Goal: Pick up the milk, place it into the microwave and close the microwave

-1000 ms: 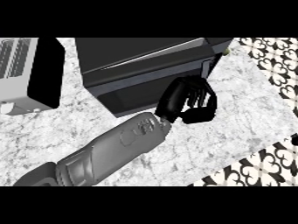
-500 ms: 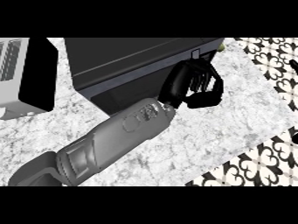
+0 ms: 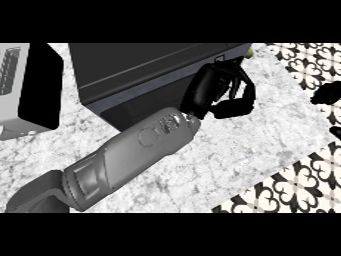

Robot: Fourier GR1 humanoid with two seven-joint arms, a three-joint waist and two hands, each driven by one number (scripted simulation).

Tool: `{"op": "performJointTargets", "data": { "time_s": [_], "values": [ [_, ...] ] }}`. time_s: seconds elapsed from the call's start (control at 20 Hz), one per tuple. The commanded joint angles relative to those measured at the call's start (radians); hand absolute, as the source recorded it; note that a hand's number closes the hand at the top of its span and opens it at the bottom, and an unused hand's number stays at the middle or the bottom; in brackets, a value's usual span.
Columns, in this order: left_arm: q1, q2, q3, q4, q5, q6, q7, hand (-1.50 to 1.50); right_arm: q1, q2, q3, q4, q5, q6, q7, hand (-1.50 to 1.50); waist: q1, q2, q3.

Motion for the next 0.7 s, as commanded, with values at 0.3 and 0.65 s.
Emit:
{"op": "performJointTargets", "data": {
  "time_s": [0.3,0.65],
  "values": [
    [-0.046,-0.027,0.010,0.054,0.030,0.018,-0.006,1.50,-0.025,-0.012,0.080,-0.143,-0.029,0.139,-0.006,1.50,-0.035,0.007,0.004],
    [-0.027,-0.026,0.004,0.052,0.041,0.052,-0.019,1.50,-0.017,-0.015,0.102,-0.224,-0.067,0.141,0.035,1.50,-0.061,0.007,0.004]
  ]
}}
